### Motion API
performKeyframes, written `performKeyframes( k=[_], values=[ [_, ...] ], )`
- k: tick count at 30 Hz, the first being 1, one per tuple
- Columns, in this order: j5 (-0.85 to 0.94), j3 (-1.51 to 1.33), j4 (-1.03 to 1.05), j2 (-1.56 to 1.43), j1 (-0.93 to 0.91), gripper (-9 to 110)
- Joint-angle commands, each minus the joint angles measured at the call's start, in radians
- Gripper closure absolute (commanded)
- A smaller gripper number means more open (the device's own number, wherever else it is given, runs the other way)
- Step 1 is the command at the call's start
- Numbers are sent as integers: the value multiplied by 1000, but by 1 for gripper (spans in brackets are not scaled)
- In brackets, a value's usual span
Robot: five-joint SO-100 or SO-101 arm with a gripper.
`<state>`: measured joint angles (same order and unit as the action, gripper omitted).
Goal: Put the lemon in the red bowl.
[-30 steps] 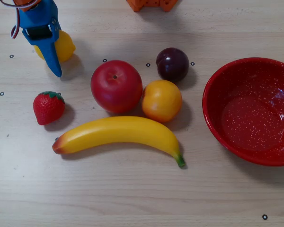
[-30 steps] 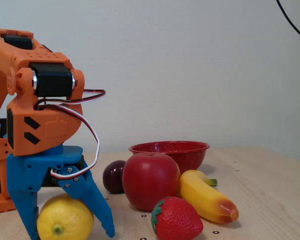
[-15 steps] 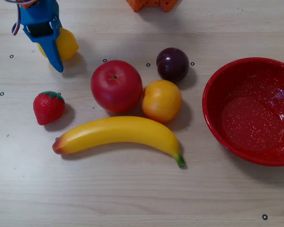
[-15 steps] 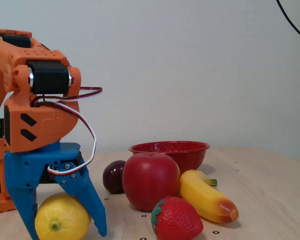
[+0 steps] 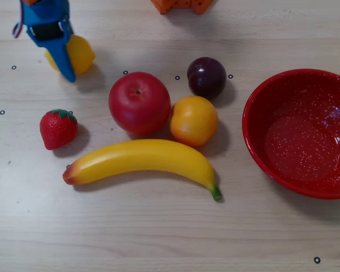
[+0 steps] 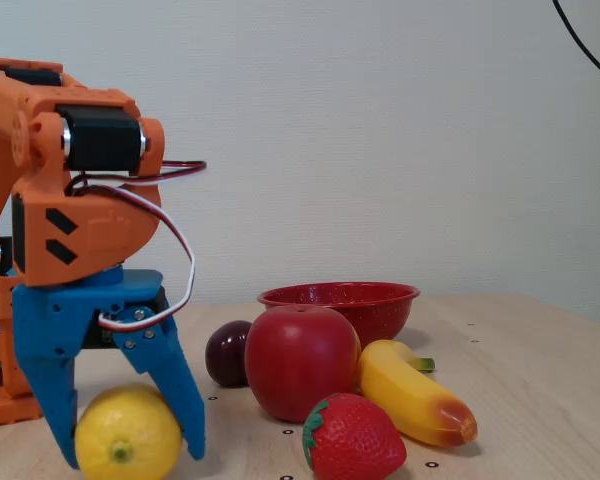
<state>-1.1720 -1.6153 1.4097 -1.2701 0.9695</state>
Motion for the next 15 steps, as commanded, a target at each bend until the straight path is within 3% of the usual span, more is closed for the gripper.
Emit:
performKeyframes(
  k=[1, 12, 15],
  values=[
    [71, 104, 61, -87, -9, 101],
    [310, 362, 469, -259, -143, 101],
    [402, 370, 488, -331, -202, 101]
  ],
)
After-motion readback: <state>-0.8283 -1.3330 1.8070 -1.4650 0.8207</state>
